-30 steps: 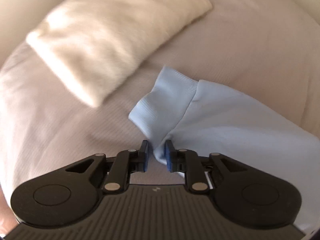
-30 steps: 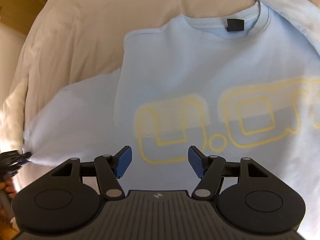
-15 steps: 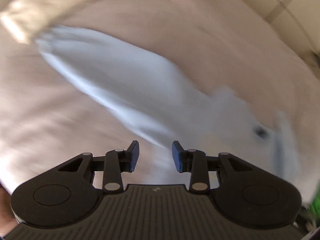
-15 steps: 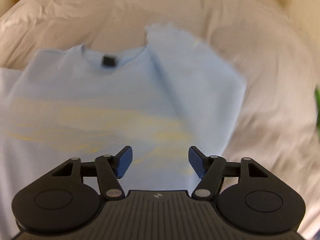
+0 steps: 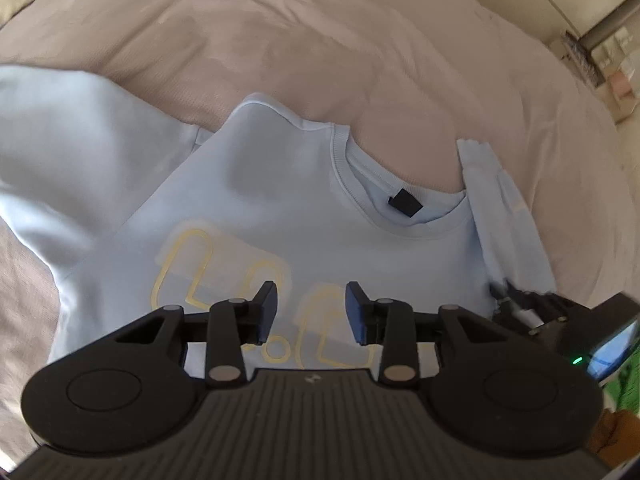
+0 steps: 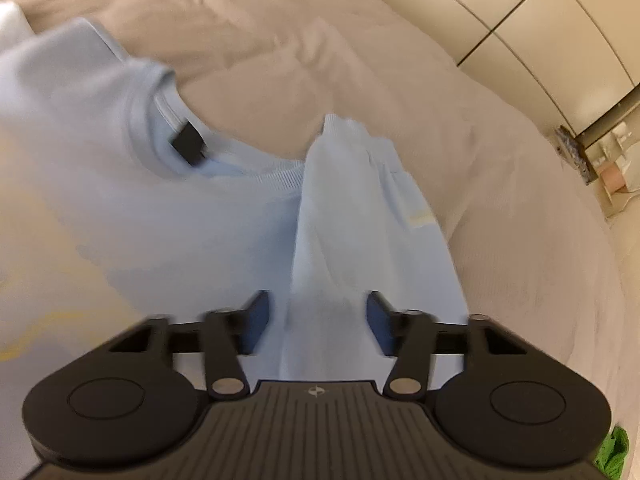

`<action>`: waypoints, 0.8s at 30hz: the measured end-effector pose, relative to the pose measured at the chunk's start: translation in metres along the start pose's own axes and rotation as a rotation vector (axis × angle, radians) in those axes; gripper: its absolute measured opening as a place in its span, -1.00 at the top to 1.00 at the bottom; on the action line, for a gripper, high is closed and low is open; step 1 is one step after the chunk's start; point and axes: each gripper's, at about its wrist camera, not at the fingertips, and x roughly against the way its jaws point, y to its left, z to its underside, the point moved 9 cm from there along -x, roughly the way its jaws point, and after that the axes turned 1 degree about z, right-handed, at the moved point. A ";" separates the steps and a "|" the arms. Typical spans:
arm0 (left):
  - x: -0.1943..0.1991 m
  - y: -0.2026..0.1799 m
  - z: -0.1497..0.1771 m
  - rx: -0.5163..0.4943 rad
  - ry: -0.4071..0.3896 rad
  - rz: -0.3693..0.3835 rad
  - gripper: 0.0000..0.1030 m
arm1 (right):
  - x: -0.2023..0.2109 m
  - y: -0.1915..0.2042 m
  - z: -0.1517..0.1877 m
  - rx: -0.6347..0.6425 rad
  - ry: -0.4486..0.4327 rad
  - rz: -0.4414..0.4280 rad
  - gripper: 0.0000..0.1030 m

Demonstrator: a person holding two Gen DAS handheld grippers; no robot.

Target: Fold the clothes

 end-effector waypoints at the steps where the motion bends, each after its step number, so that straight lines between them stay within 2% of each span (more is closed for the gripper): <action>1: 0.001 -0.001 0.002 -0.004 0.006 -0.001 0.38 | -0.004 -0.010 0.003 -0.075 0.018 -0.038 0.97; 2: 0.006 -0.002 0.005 -0.005 0.013 0.004 0.38 | 0.002 -0.029 0.006 -0.210 -0.003 -0.080 1.00; 5: 0.014 0.001 0.019 0.005 0.045 0.008 0.38 | 0.050 -0.117 0.050 -0.761 -0.116 -0.142 1.00; 6: 0.013 0.004 0.024 0.010 0.059 0.002 0.38 | 0.066 -0.147 0.068 -0.949 -0.151 -0.156 1.00; 7: 0.011 0.006 0.031 0.016 0.074 -0.006 0.38 | 0.083 -0.175 0.107 -1.162 -0.158 -0.138 1.00; 9: 0.009 0.011 0.046 0.039 0.112 -0.014 0.38 | 0.105 -0.206 0.195 -1.524 -0.075 -0.071 0.93; 10: 0.007 0.012 0.054 0.049 0.133 -0.018 0.38 | 0.108 -0.206 0.241 -1.662 0.025 -0.052 0.88; 12: 0.005 0.014 0.066 0.056 0.163 -0.030 0.38 | 0.106 -0.188 0.315 -1.857 0.259 -0.093 0.82; 13: 0.006 0.015 0.071 0.054 0.171 -0.035 0.38 | 0.108 -0.174 0.340 -1.904 0.352 -0.130 0.76; 14: 0.007 0.015 0.076 0.052 0.177 -0.040 0.38 | 0.111 -0.165 0.350 -1.894 0.392 -0.151 0.61; 15: 0.008 0.017 0.079 0.051 0.182 -0.045 0.38 | 0.115 -0.158 0.358 -1.870 0.426 -0.164 0.22; 16: 0.010 0.018 0.083 0.049 0.186 -0.050 0.38 | 0.119 -0.156 0.355 -1.772 0.429 -0.132 -0.02; 17: 0.011 0.019 0.086 0.049 0.191 -0.053 0.38 | 0.123 -0.155 0.351 -1.660 0.431 -0.097 -0.10; 20: 0.016 0.018 0.092 0.046 0.197 -0.054 0.37 | 0.129 -0.153 0.304 -1.056 0.410 0.083 -0.08; 22: 0.018 0.014 0.095 0.041 0.201 -0.038 0.37 | 0.132 -0.138 0.271 -0.709 0.363 0.121 -0.26; 23: 0.019 0.009 0.095 0.034 0.203 -0.022 0.37 | 0.134 -0.127 0.258 -0.575 0.351 0.117 -0.32; 24: 0.019 0.003 0.096 0.023 0.203 -0.003 0.37 | 0.135 -0.116 0.246 -0.453 0.333 0.113 -0.24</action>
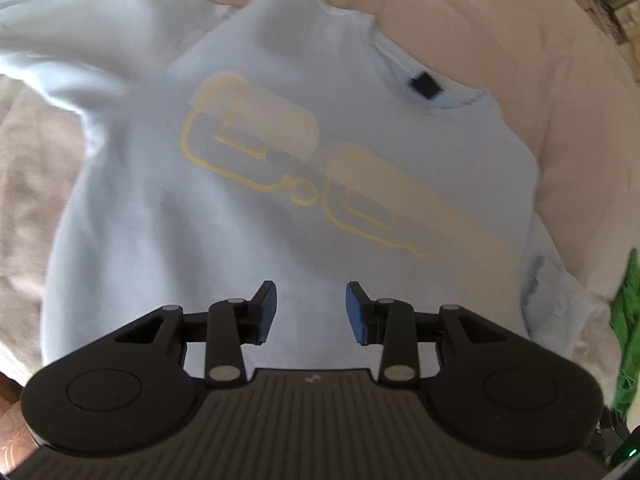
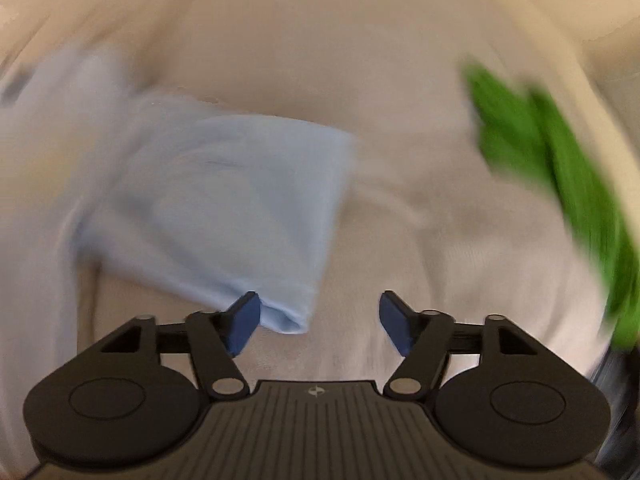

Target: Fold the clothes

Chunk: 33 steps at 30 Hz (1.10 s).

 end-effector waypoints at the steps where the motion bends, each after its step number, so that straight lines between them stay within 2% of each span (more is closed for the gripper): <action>1: 0.000 -0.008 0.000 -0.017 -0.002 0.022 0.37 | 0.007 0.009 -0.005 0.053 -0.045 -0.006 -0.22; 4: -0.002 -0.034 0.004 -0.074 0.010 0.084 0.37 | 0.017 0.040 -0.021 0.171 -0.178 -0.061 -0.18; 6: -0.004 -0.051 0.006 -0.107 0.016 0.116 0.37 | 0.010 0.062 -0.034 0.252 -0.206 -0.071 -0.06; 7: -0.005 -0.059 0.007 -0.124 0.018 0.130 0.37 | 0.003 0.072 -0.038 0.298 -0.217 -0.063 -0.06; 11: -0.006 -0.082 0.011 -0.196 0.024 0.144 0.35 | -0.036 0.106 -0.047 0.450 -0.195 -0.015 -0.06; 12: -0.007 -0.086 0.011 -0.213 0.024 0.139 0.35 | -0.047 0.112 -0.047 0.483 -0.183 -0.001 0.04; 13: -0.008 -0.088 0.010 -0.226 0.023 0.128 0.35 | -0.058 0.112 -0.045 0.505 -0.167 0.010 0.24; 14: -0.008 -0.088 0.009 -0.234 0.020 0.122 0.35 | -0.062 0.106 -0.046 0.463 -0.157 -0.016 0.78; 15: -0.006 -0.086 0.007 -0.239 0.015 0.119 0.35 | -0.064 0.097 -0.048 0.401 -0.148 -0.048 0.88; 17: -0.003 -0.080 0.004 -0.235 0.008 0.110 0.35 | -0.052 0.050 -0.046 0.077 -0.148 -0.146 0.94; 19: 0.000 -0.072 0.000 -0.226 0.000 0.098 0.35 | -0.032 -0.017 -0.043 -0.310 -0.186 -0.239 0.94; 22: 0.004 -0.055 0.001 -0.208 -0.006 0.077 0.34 | -0.013 -0.125 -0.009 -0.801 -0.271 -0.242 0.95; 23: 0.005 -0.047 0.003 -0.201 -0.004 0.065 0.34 | -0.018 -0.155 0.012 -0.922 -0.250 -0.188 0.91; 24: 0.006 -0.039 0.006 -0.193 -0.001 0.048 0.34 | -0.033 -0.174 0.040 -1.017 -0.159 -0.153 0.62; 25: 0.006 -0.030 0.009 -0.183 0.003 0.032 0.34 | -0.047 -0.191 0.067 -1.110 -0.067 -0.116 0.56; 26: 0.007 -0.021 0.012 -0.169 0.006 0.014 0.34 | -0.060 -0.206 0.094 -1.188 0.033 -0.075 0.55; 28: 0.011 0.001 0.019 -0.136 0.012 -0.022 0.33 | -0.075 -0.211 0.142 -1.201 0.267 0.049 0.55; 31: 0.019 0.036 0.028 -0.074 0.007 -0.060 0.33 | -0.056 -0.197 0.154 -1.198 0.218 0.045 0.47; 32: 0.022 0.047 0.032 -0.053 0.006 -0.071 0.32 | -0.053 -0.179 0.142 -1.148 0.193 -0.016 0.24; 33: 0.025 0.058 0.036 -0.036 0.005 -0.084 0.31 | -0.050 -0.160 0.130 -1.098 0.167 -0.077 0.14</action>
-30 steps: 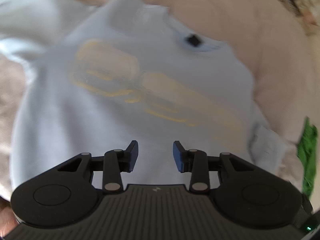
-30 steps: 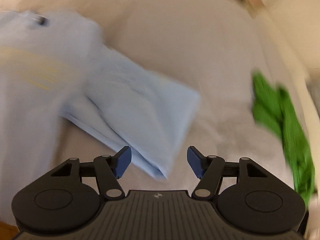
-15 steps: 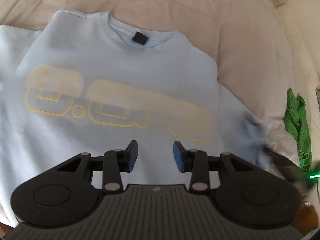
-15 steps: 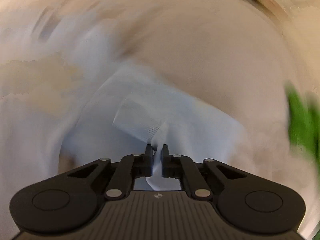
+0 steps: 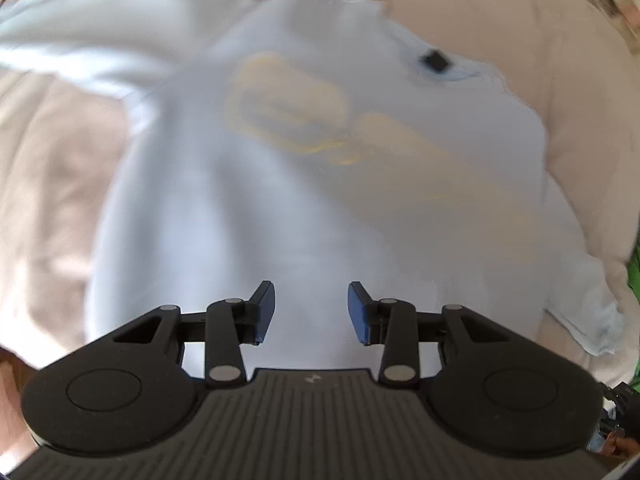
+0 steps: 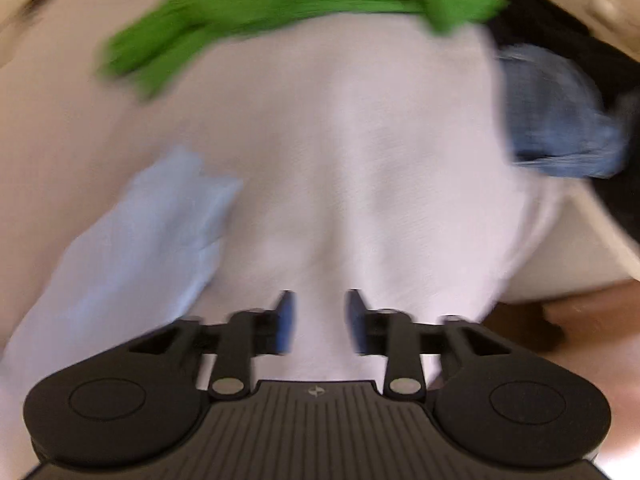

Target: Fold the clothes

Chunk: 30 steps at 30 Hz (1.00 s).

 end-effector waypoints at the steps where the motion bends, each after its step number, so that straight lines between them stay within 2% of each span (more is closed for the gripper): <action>1: 0.002 0.011 0.005 0.013 0.000 -0.013 0.28 | 0.001 0.020 0.013 0.058 0.016 -0.060 0.15; 3: 0.008 0.034 0.015 0.032 0.001 -0.042 0.25 | -0.003 0.069 0.056 0.197 0.124 -0.221 0.14; 5: 0.014 0.057 0.025 0.049 0.006 -0.065 0.23 | -0.004 0.104 0.104 0.270 0.248 -0.357 0.14; 7: 0.022 0.081 0.035 0.066 0.007 -0.080 0.10 | -0.003 0.122 0.148 0.309 0.363 -0.447 0.13; 8: 0.026 0.093 0.039 0.070 0.005 -0.086 0.05 | -0.002 0.130 0.169 0.328 0.417 -0.486 0.03; 10: 0.032 0.118 0.048 0.075 0.007 -0.094 -0.04 | -0.002 0.129 0.203 0.366 0.487 -0.500 -0.02; 13: 0.028 0.148 0.059 0.073 0.046 -0.096 -0.14 | -0.003 0.115 0.233 0.364 0.529 -0.486 -0.16; 15: 0.015 0.157 0.065 0.069 0.078 -0.060 -0.14 | -0.004 0.104 0.252 0.330 0.553 -0.478 -0.18; 18: -0.009 0.163 0.070 0.061 0.105 0.013 -0.14 | 0.002 0.101 0.278 0.309 0.524 -0.461 -0.23; 20: -0.023 0.163 0.070 0.061 0.109 0.058 -0.04 | 0.003 0.101 0.291 0.284 0.501 -0.450 -0.28; 21: -0.025 0.160 0.069 0.068 0.111 0.096 0.41 | 0.003 0.102 0.298 0.265 0.492 -0.445 -0.27; 22: -0.023 0.154 0.067 0.064 0.115 0.135 0.74 | 0.005 0.103 0.305 0.252 0.493 -0.441 -0.14; 24: -0.001 0.133 0.061 -0.004 0.098 0.232 0.74 | 0.013 0.106 0.300 0.266 0.486 -0.428 0.54; 26: 0.035 0.111 0.058 -0.067 0.064 0.398 0.70 | 0.027 0.109 0.294 0.267 0.472 -0.446 0.67; 27: 0.050 0.108 0.058 -0.086 0.045 0.445 0.56 | 0.035 0.106 0.293 0.264 0.459 -0.446 0.69; 28: 0.057 0.112 0.058 -0.101 0.022 0.445 0.37 | 0.041 0.100 0.291 0.249 0.448 -0.437 0.70; 30: 0.073 0.121 0.059 -0.131 -0.025 0.446 0.18 | 0.045 0.086 0.286 0.215 0.423 -0.374 0.68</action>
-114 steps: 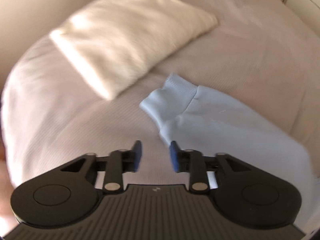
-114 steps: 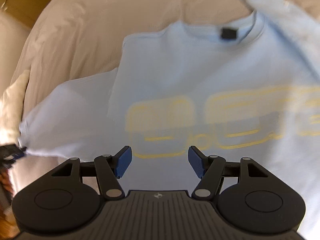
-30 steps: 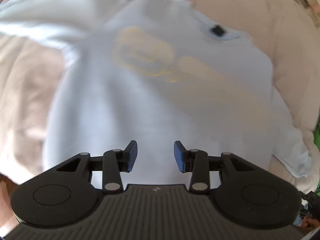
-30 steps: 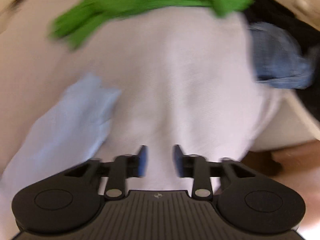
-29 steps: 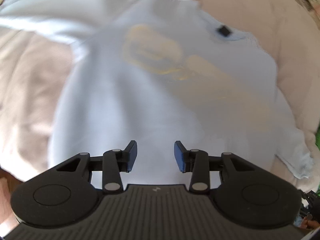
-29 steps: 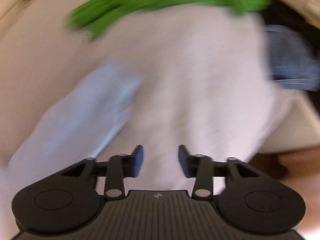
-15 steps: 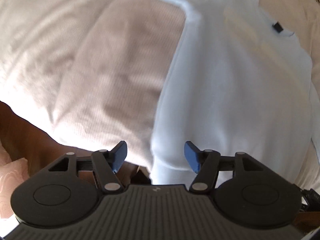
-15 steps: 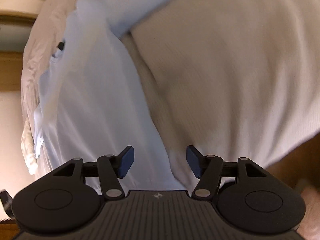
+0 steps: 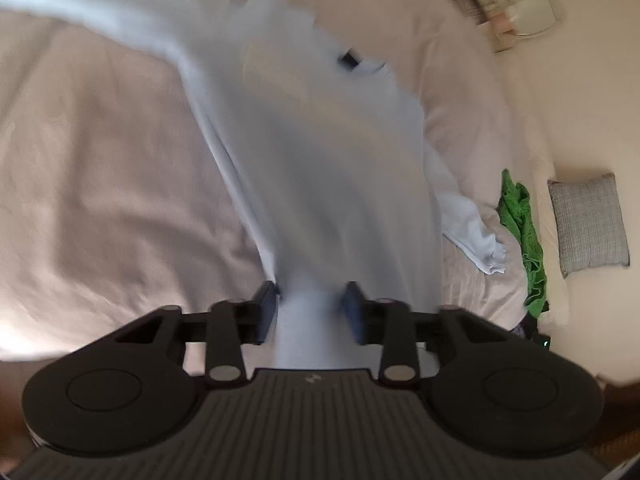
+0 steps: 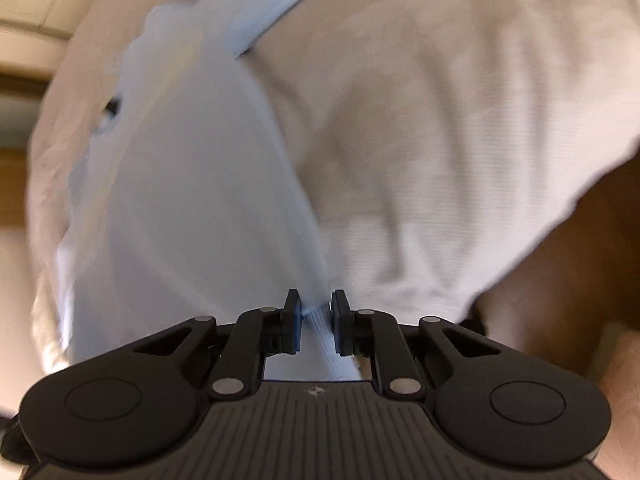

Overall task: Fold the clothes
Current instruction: 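Grasp the sweatshirt hem with the left gripper while the right gripper grasps the hem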

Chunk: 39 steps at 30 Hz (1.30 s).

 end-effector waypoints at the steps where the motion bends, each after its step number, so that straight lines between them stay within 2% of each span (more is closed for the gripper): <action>1: 0.003 0.010 0.003 0.011 -0.001 -0.038 0.20 | 0.001 -0.002 -0.001 -0.012 -0.008 0.033 0.64; 3: -0.004 0.057 0.015 0.118 0.052 -0.220 0.34 | 0.000 -0.005 0.001 -0.009 -0.019 0.109 0.45; 4: -0.007 0.075 0.022 0.168 0.072 -0.273 0.34 | -0.002 -0.004 0.003 0.003 -0.022 0.146 0.45; 6: -0.009 0.091 0.032 0.250 0.087 -0.253 0.34 | -0.006 0.004 0.007 0.034 -0.026 0.182 0.30; 7: -0.010 0.090 0.035 0.273 0.083 -0.209 0.30 | -0.008 0.008 0.012 0.041 -0.023 0.177 0.25; 9: -0.013 0.082 0.036 0.261 0.067 -0.156 0.21 | -0.009 0.012 0.020 0.049 -0.029 0.175 0.07; 11: -0.019 0.080 0.036 0.218 0.044 -0.166 0.20 | -0.011 0.014 0.028 0.060 -0.040 0.177 -0.01; 14: -0.033 0.091 0.033 0.229 0.034 -0.149 0.20 | -0.017 0.009 0.035 0.068 -0.047 0.175 -0.02; 16: -0.044 0.092 0.036 0.258 0.027 -0.097 0.21 | -0.021 0.005 0.038 0.068 -0.052 0.167 -0.04; 18: -0.054 0.090 0.037 0.252 0.018 -0.063 0.32 | -0.026 0.001 0.040 0.069 -0.057 0.157 -0.07; 20: -0.058 0.082 0.036 0.201 0.032 -0.065 0.61 | -0.031 0.000 0.041 0.068 -0.065 0.127 -0.07; 21: -0.053 0.076 0.036 0.150 0.026 -0.081 0.79 | -0.033 0.000 0.042 0.069 -0.066 0.109 0.13; 22: -0.045 0.071 0.035 0.105 0.012 -0.098 0.79 | -0.031 0.001 0.045 0.083 -0.058 0.100 0.34; 23: -0.033 0.069 0.034 0.077 -0.006 -0.123 0.79 | -0.029 0.002 0.048 0.097 -0.050 0.091 0.66; 26: -0.009 0.072 0.035 0.017 -0.042 -0.213 0.71 | -0.016 0.002 0.057 0.133 -0.046 0.071 0.76; 27: -0.009 0.077 0.038 0.000 -0.034 -0.275 0.67 | -0.010 -0.001 0.059 0.119 -0.045 0.058 0.91; 29: -0.023 0.080 0.044 -0.049 0.011 -0.401 0.65 | -0.003 -0.007 0.066 0.092 -0.037 0.041 0.91; 31: -0.034 0.072 0.043 -0.114 0.047 -0.518 0.52 | -0.008 -0.014 0.070 0.113 -0.002 0.097 0.82; 33: -0.029 0.058 0.042 -0.167 0.031 -0.633 0.40 | -0.004 -0.009 0.068 0.193 0.002 0.227 0.65; 34: -0.024 0.052 0.042 -0.182 0.016 -0.680 0.43 | 0.000 -0.007 0.067 0.236 -0.013 0.290 0.64; 35: -0.017 0.046 0.043 -0.185 -0.006 -0.716 0.45 | 0.009 -0.001 0.064 0.269 -0.052 0.326 0.53; 36: -0.012 0.039 0.043 -0.180 -0.033 -0.732 0.44 | 0.019 0.008 0.061 0.313 -0.099 0.334 0.36; 37: -0.010 0.031 0.041 -0.158 -0.073 -0.710 0.44 | 0.029 0.017 0.059 0.357 -0.145 0.337 0.26; 38: -0.010 0.025 0.040 -0.135 -0.105 -0.670 0.44 | 0.036 0.028 0.058 0.401 -0.185 0.322 0.14; 39: -0.012 0.020 0.039 -0.116 -0.119 -0.626 0.36 | 0.042 0.039 0.058 0.444 -0.220 0.304 0.13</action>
